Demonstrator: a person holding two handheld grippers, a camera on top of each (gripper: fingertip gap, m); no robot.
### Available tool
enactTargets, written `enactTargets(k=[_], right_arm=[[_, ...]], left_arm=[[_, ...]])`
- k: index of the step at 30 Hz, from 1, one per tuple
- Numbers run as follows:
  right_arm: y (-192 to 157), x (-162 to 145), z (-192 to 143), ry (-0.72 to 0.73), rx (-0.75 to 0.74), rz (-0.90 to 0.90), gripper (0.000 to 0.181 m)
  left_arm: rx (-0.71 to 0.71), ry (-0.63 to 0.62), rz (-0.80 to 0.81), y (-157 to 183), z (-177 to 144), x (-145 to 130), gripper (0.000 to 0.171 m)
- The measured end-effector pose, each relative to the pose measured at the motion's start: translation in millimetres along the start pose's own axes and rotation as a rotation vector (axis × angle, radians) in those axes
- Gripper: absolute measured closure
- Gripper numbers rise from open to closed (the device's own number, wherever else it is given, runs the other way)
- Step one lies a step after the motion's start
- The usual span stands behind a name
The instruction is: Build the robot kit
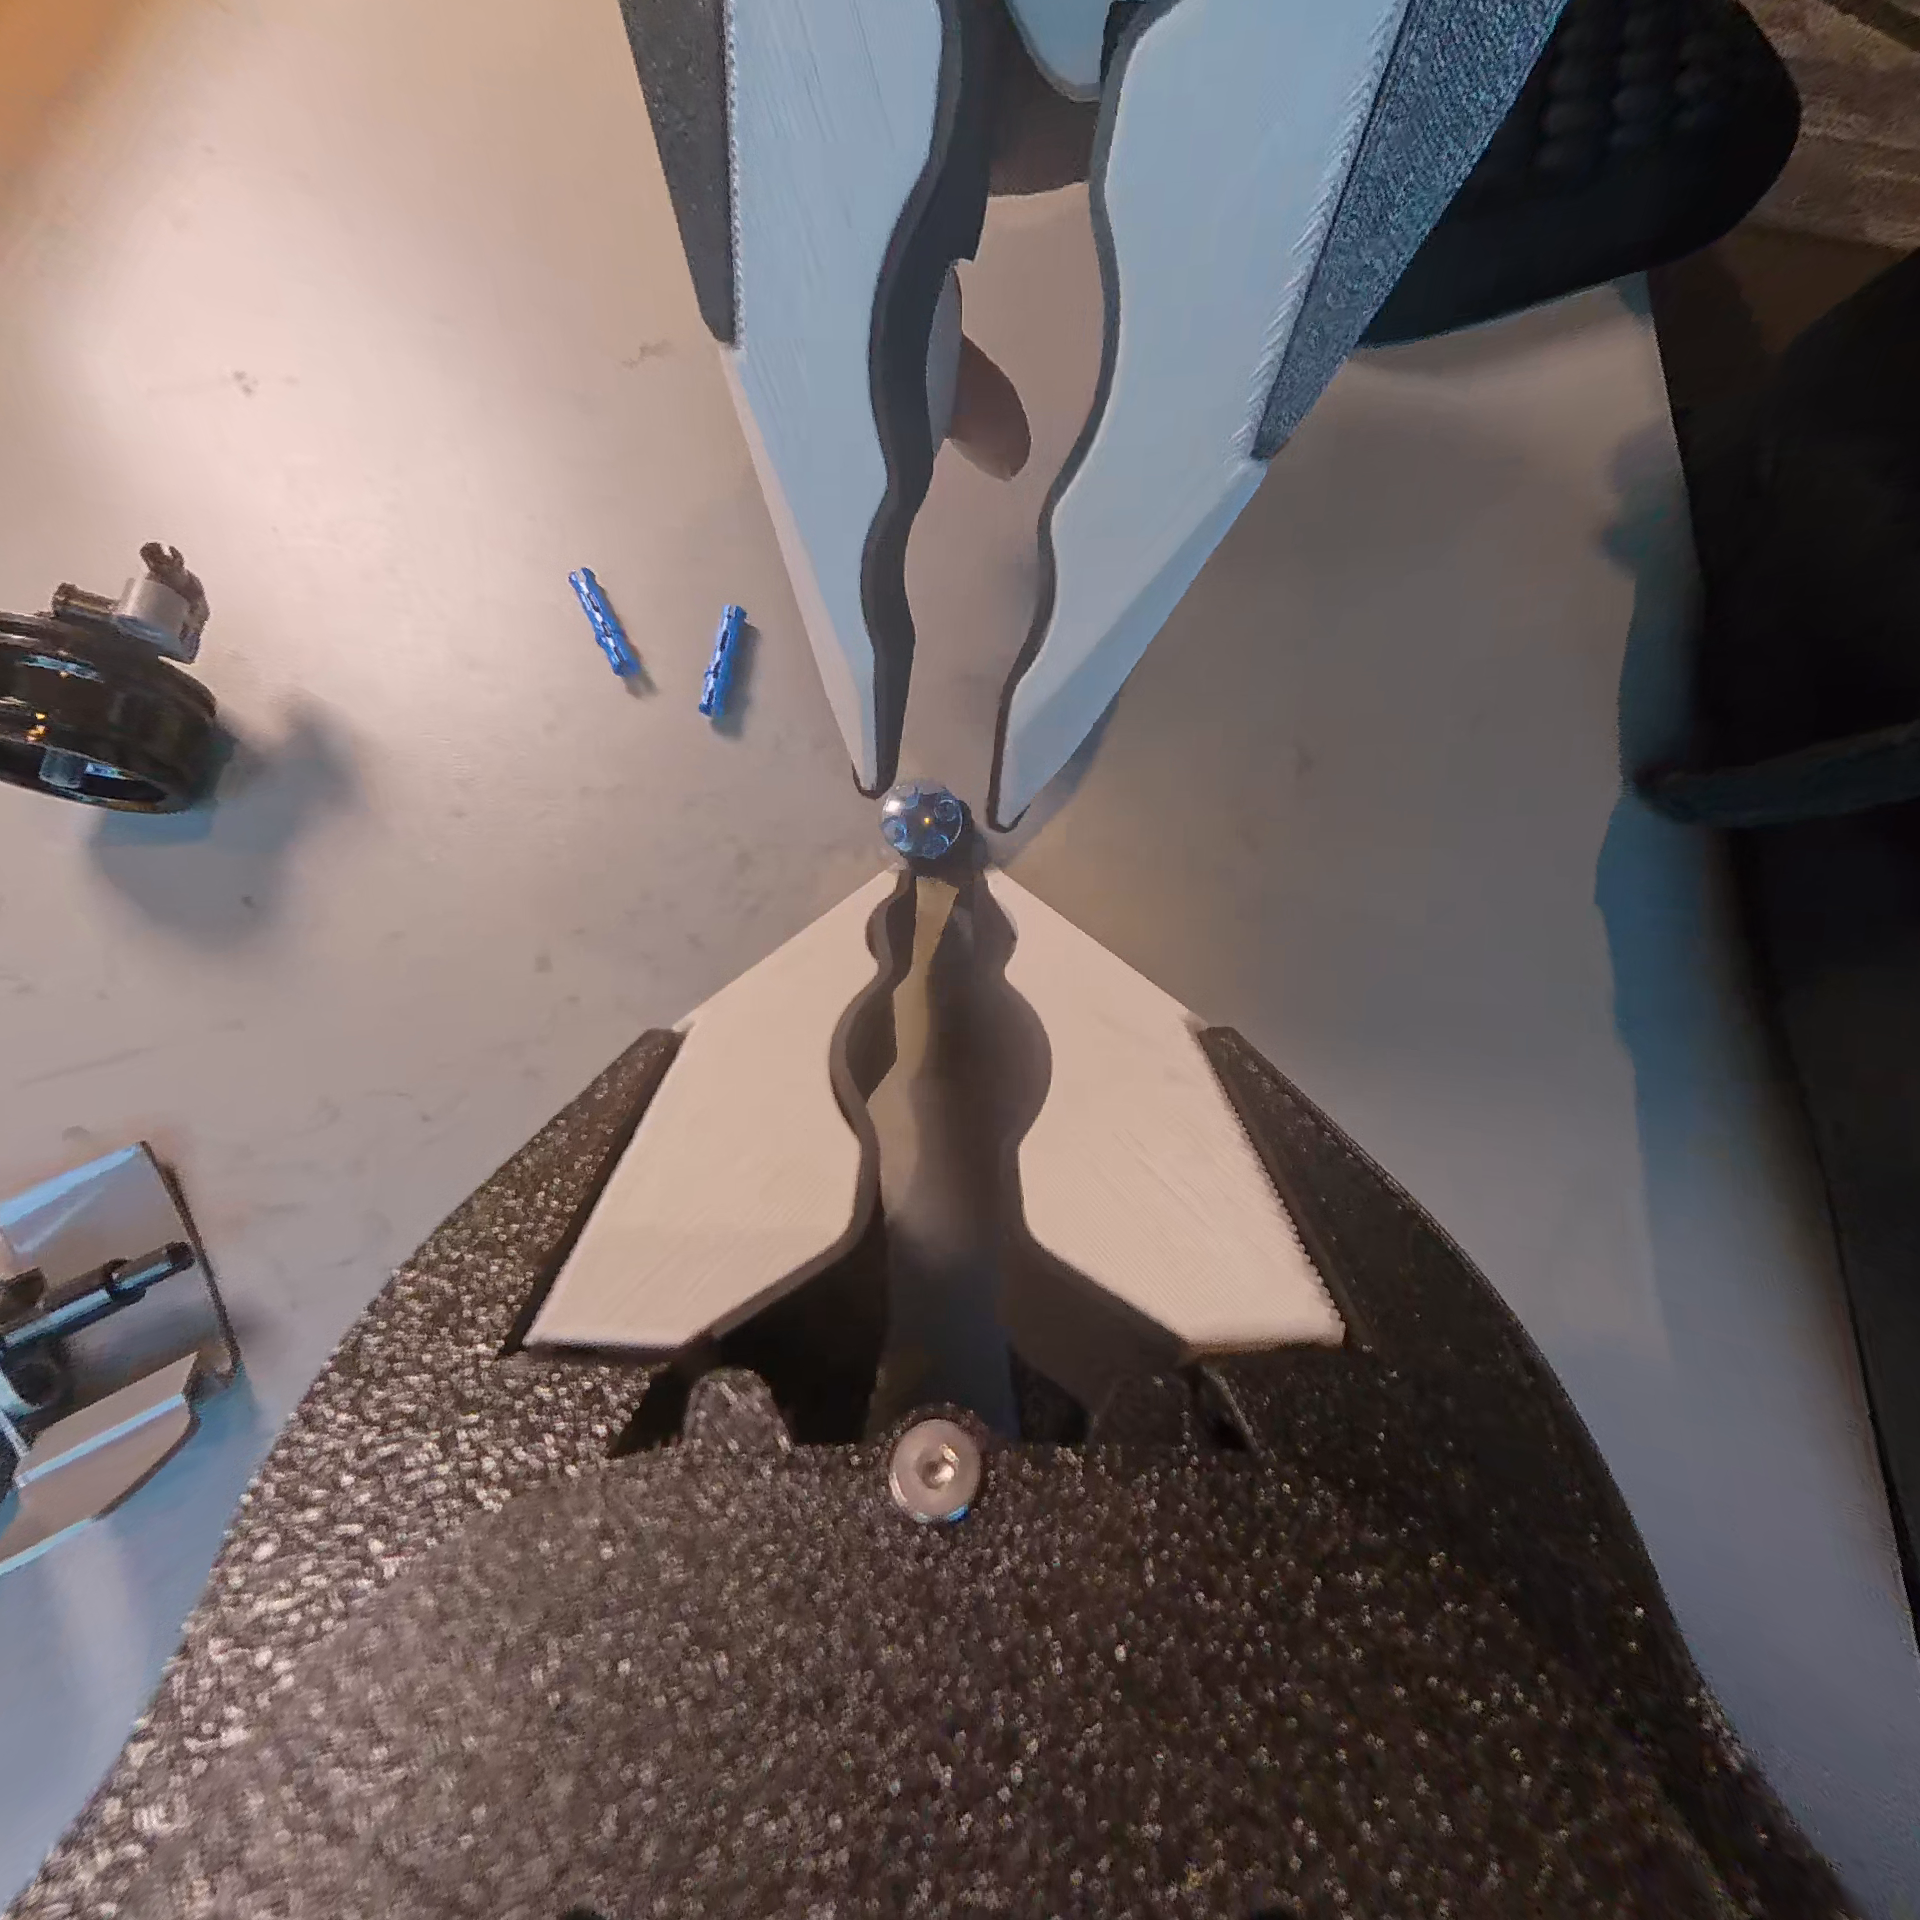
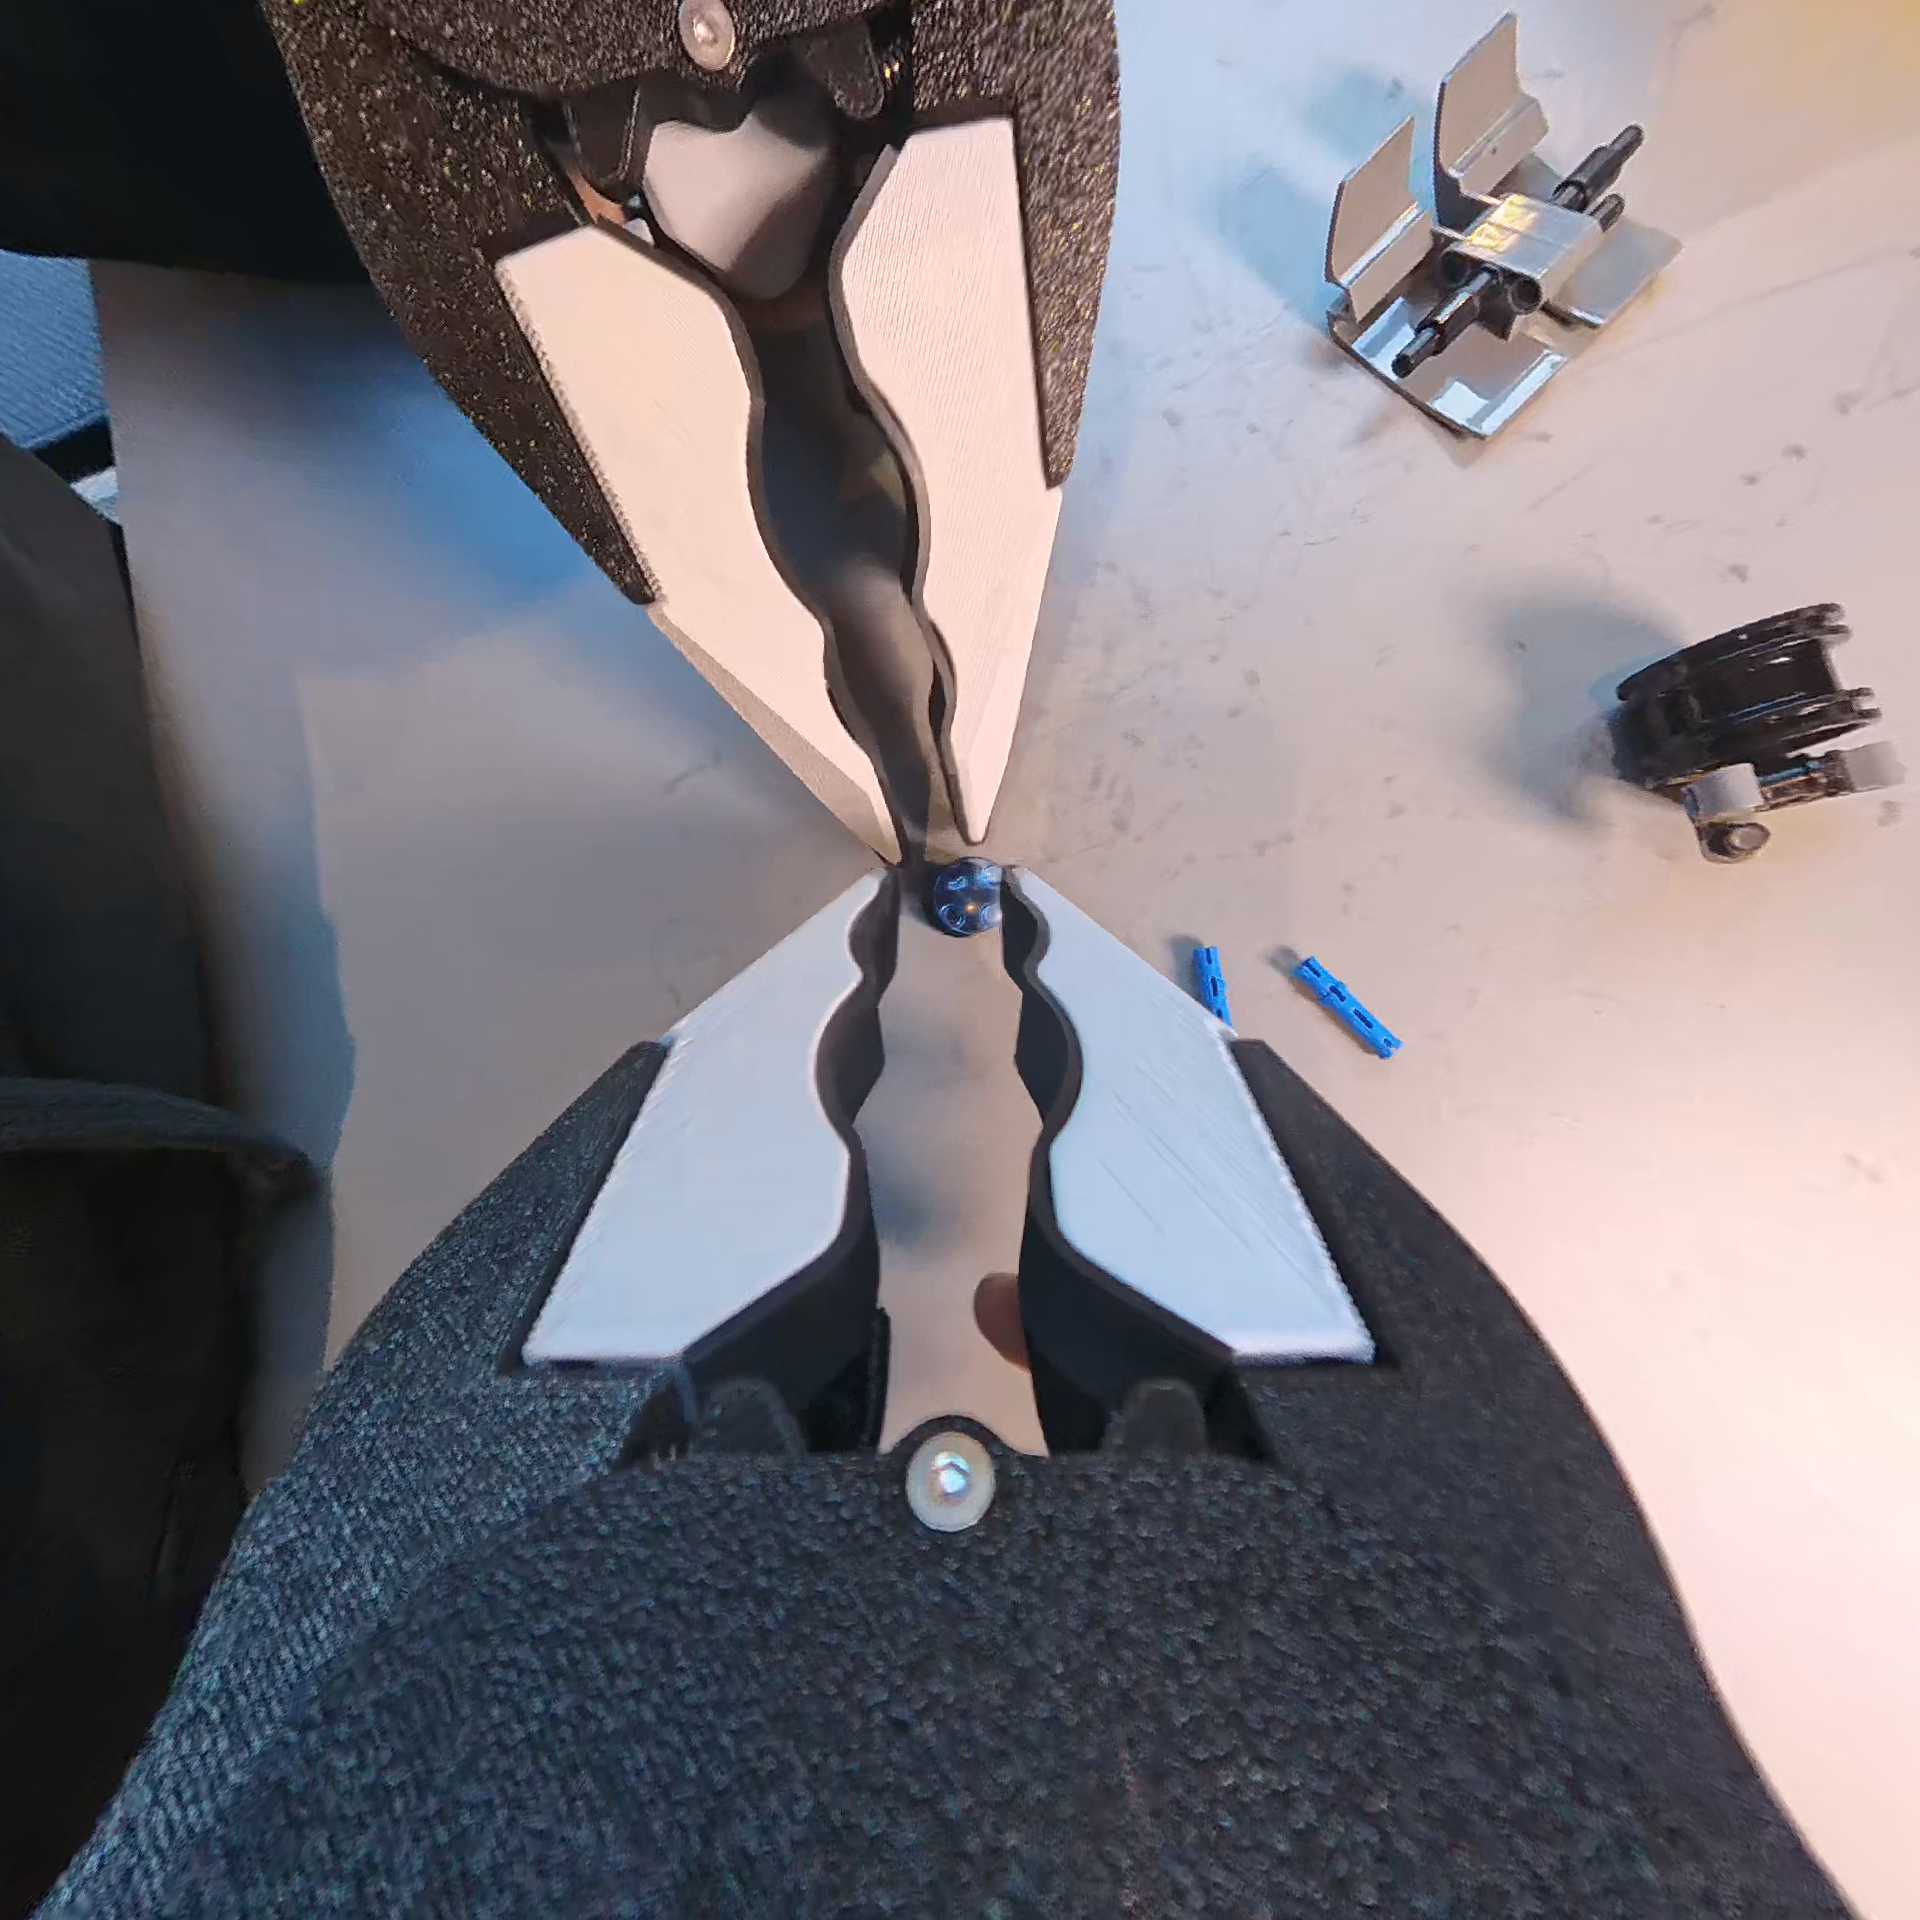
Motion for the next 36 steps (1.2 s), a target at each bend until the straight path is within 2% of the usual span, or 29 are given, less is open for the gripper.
enactTargets(k=[3, 10, 27, 36], right_arm=[[1, -5, 2, -0.022, 0.013, -0.024, 0.149], [4, -9, 6, -0.045, 0.007, -0.09, 0.153], [-7, -12, 0, 0.016, 0.004, -0.079, 0.16], [0, -12, 5, 0.02, -0.014, -0.117, 0.149]], left_arm=[[0.005, 0.0, 0.009, -1, -2, 0, 0.16], [0.024, 0.002, 0.014, -3, 0, -1, 0.157], [0.028, 0.03, 0.015, -2, 4, 1, 0.16], [0.019, 0.034, 0.024, -2, 4, 1, 0.16]])
Point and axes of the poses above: each gripper's, where its closed fingertips meet, z out along the fingers, x out of its top, y = z × x across the jaws, the point moved 5 cm from there along -z, back along the fingers, and after that the axes turned 10 degrees about x, right-handed, at the moved point
